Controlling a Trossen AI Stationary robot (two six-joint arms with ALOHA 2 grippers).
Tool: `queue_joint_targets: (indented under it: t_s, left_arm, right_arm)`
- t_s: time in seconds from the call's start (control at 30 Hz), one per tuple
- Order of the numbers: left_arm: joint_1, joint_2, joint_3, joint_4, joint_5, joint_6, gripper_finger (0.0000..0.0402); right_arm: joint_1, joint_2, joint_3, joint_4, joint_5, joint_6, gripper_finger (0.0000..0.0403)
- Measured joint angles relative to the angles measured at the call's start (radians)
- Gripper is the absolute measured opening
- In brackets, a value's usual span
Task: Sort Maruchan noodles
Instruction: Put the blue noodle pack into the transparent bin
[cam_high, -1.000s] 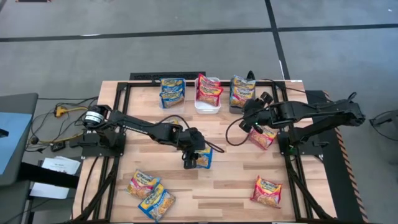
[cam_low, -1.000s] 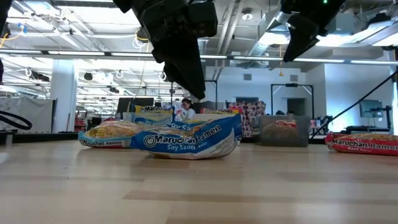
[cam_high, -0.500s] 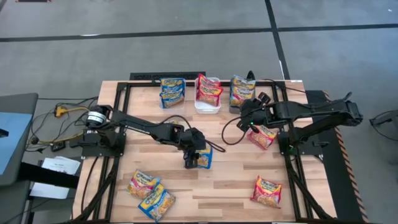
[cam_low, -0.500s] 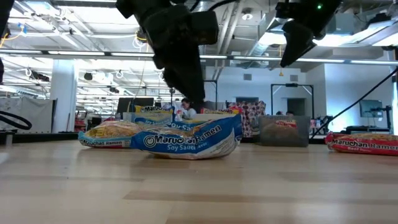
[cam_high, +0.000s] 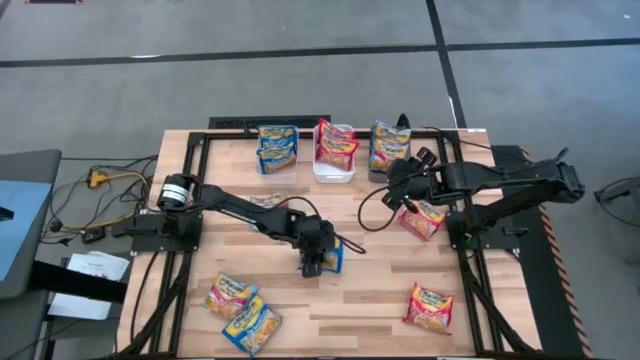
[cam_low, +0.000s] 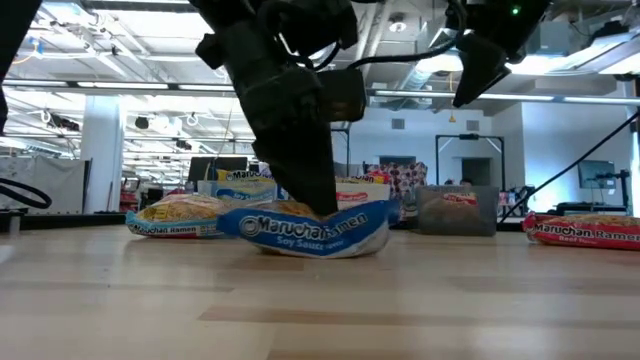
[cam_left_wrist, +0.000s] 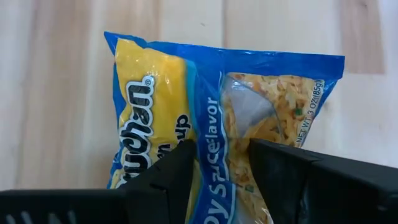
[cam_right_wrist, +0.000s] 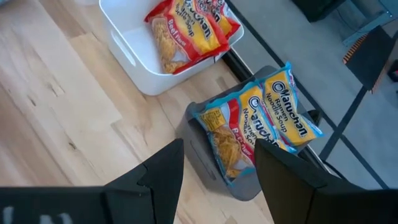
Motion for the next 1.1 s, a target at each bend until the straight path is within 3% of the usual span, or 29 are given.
queue_joint_targets:
  t_s: [0.3,0.6,0.83,1.1]
  left_arm:
    - [-0.017,0.069,0.006,-0.003,-0.122,0.000,0.0134]
    - [-0.028,0.070,0.002,0.009,-0.167,0.035,0.0009]
    - [-0.033,0.071,0.027,-0.027,-0.178,0.071,0.0001]
    - [-0.075,0.010,0.065,-0.138,-0.293,0.068,0.0001]
  right_arm:
    - [0.000,0.000,0.000,0.000,0.001,0.000,0.0221]
    - [0.000,0.000,0.000,0.002,0.003,0.000,0.0221]
    - [0.000,0.000,0.000,0.002,0.003,0.000,0.0221]
    - [0.000,0.000,0.000,0.001,0.005,0.000,0.0221]
